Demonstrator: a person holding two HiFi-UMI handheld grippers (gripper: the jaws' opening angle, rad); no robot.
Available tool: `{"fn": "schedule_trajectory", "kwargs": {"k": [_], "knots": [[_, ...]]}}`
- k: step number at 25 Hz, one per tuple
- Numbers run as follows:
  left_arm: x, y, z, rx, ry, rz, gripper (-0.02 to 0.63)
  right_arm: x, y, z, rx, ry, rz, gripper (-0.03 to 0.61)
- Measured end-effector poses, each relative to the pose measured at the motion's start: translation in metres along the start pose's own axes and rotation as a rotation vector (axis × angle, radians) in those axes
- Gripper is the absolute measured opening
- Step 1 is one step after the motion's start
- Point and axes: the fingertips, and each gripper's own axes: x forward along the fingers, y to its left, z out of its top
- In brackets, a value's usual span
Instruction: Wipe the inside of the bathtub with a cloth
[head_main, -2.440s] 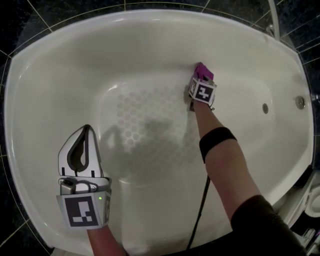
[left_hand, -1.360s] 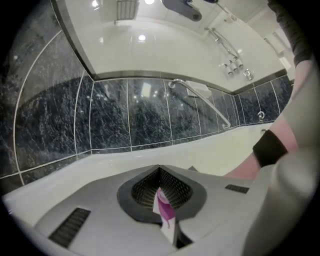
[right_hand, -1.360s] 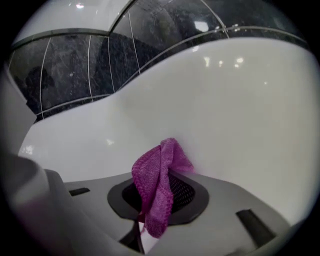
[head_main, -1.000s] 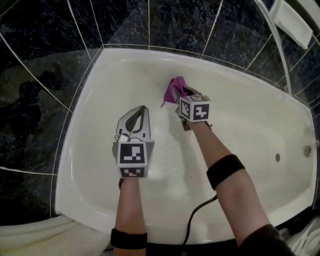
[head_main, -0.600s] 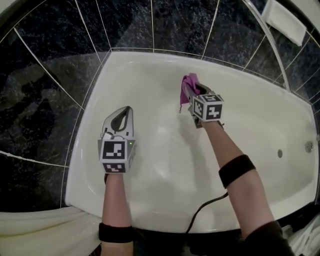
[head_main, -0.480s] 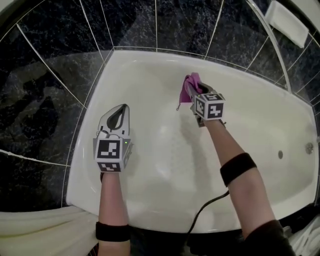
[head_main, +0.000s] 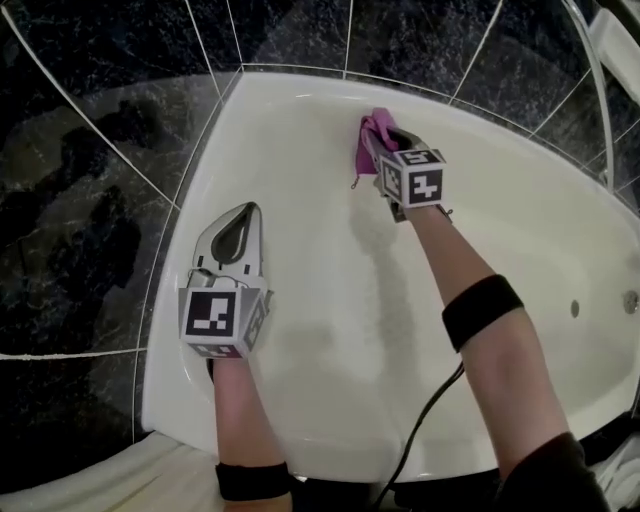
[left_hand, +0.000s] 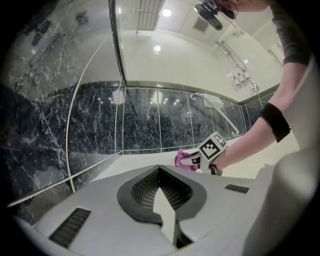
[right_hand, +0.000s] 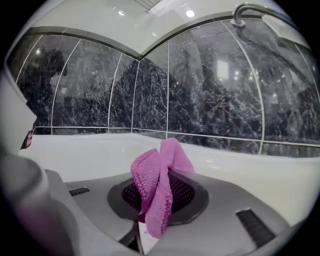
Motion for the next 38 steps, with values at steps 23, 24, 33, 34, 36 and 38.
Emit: {"fn": "schedule_trajectory", "kwargs": {"k": [23,24,33,34,36,38], "knots": [[-0.05,0.065,0.017,0.018,-0.016,0.25,0.0,0.064,0.25,0.032,-0.041,0.014,0.425,0.087],[-0.059,0.064,0.013,-0.01,0.007,0.253,0.0,0.049,0.271,0.027,-0.067,0.037,0.475,0.087],[-0.142,0.058,0.056,0.043,0.1,0.358,0.0,-0.073,0.391,-0.01,-0.063,0.075,0.853,0.087],[-0.147,0.06,0.059,0.025,0.09,0.372,0.0,-0.089,0.399,-0.02,-0.052,0.091,0.89,0.086],[-0.155,0.061,0.058,0.009,0.09,0.388,0.0,-0.121,0.416,-0.038,-0.041,0.116,0.968,0.086],[-0.158,0.061,0.057,0.017,0.101,0.394,0.0,-0.149,0.435,-0.047,-0.044,0.122,1.053,0.087]]}}
